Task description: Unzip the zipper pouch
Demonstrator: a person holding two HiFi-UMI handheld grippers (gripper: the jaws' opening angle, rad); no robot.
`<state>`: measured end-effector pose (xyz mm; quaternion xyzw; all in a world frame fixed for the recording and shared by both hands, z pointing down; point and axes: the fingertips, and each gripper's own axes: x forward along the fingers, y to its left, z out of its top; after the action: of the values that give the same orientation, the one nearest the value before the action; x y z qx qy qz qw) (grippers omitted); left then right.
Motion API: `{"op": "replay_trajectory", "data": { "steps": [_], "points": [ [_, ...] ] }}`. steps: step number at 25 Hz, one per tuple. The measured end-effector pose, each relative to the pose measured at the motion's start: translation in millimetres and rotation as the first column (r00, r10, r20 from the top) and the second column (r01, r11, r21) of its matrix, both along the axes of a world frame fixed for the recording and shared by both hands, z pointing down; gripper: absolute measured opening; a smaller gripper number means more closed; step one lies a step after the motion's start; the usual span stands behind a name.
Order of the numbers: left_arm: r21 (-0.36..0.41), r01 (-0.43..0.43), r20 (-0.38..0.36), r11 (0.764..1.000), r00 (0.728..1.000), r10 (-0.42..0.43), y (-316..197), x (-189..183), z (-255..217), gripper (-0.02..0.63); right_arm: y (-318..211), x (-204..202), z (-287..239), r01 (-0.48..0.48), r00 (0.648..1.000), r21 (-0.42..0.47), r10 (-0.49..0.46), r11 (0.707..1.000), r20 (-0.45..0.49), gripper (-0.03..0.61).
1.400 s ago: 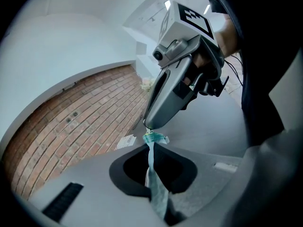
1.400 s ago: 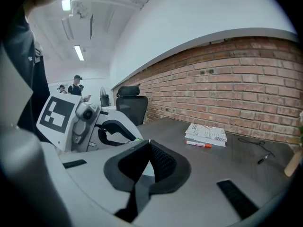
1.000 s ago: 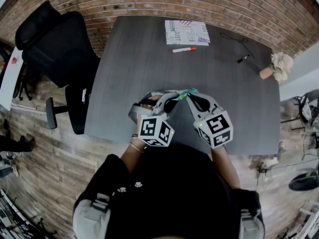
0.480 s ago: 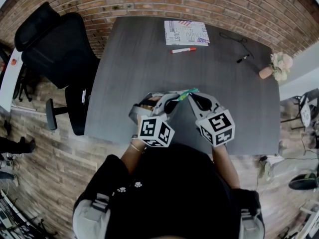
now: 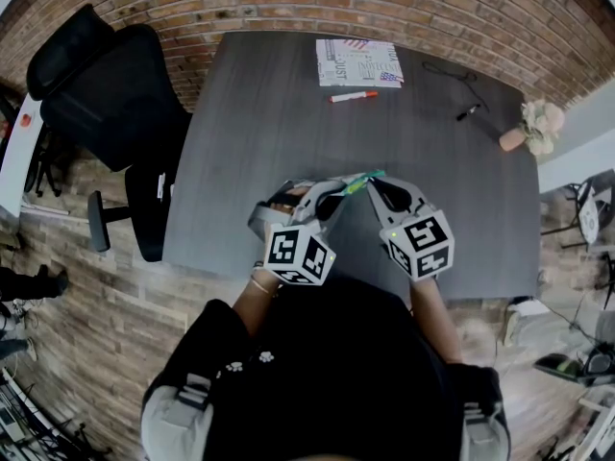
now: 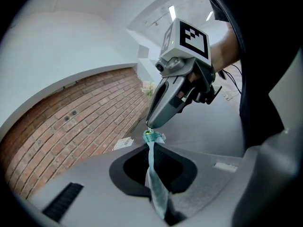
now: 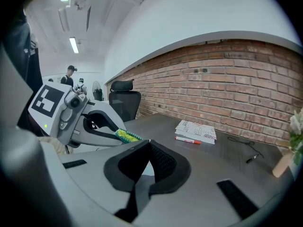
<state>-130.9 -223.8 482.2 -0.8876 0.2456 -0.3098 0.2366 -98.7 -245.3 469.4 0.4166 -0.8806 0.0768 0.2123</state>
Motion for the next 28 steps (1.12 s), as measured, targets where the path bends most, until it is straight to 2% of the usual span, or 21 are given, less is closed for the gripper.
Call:
{"op": "replay_trajectory", "data": {
  "steps": [28],
  "points": [
    [-0.024,-0.002,-0.043,1.0,0.999,0.001,7,-5,-7,0.006,-7,29,8,-0.077,0.996,-0.009,0.076,0.997,-0.045,0.002]
  ]
}}
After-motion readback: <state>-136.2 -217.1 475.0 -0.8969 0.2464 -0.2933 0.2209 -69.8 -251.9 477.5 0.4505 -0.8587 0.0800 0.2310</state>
